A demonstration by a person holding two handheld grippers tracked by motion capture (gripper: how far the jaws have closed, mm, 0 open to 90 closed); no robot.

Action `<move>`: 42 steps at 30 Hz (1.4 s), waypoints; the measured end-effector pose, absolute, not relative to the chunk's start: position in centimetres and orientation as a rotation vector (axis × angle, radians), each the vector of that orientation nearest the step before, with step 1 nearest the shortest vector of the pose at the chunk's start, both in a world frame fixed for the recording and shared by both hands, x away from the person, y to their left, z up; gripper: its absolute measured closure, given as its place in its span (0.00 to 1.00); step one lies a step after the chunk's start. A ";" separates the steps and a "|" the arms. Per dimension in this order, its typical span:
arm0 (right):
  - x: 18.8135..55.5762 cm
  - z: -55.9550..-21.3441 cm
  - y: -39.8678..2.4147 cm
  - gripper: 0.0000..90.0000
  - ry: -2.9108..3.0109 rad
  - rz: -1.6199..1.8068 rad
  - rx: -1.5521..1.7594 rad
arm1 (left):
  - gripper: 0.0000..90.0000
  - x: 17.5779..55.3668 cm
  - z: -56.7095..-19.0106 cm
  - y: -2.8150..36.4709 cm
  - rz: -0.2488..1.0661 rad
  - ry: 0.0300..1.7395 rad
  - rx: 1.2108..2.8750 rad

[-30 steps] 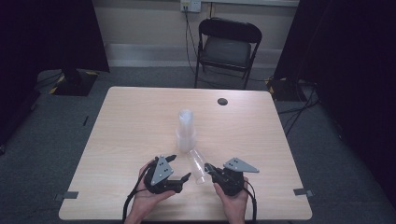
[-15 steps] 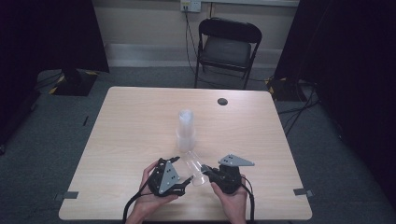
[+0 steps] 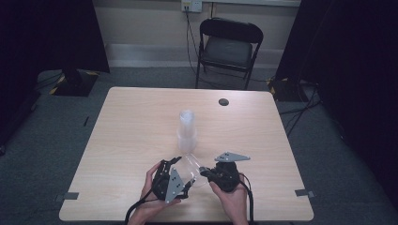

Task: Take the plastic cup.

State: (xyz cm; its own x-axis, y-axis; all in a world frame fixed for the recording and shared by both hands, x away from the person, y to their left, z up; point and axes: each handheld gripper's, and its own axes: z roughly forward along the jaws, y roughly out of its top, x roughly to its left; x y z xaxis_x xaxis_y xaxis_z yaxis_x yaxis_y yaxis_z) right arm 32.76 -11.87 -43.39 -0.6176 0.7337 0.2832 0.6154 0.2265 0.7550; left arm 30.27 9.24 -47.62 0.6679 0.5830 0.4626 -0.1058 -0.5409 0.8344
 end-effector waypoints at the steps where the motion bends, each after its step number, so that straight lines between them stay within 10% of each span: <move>1: 32.8 -43.4 -11.8 1.00 2.359 1.346 1.300 | 0.17 30.2 -47.6 9.2 0.949 0.362 1.956; 42: 34.0 -43.4 -9.7 0.98 2.435 1.262 1.273 | 0.26 29.3 -47.7 7.4 0.880 0.327 1.898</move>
State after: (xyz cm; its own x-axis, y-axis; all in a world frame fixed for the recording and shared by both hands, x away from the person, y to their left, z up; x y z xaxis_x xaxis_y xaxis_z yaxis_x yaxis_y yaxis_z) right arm 34.01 -9.66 -43.38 -0.6397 0.7250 0.2551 0.6265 0.2997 0.7195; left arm 29.27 7.36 -47.66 0.7013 0.5652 0.4344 -0.1446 -0.4840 0.8630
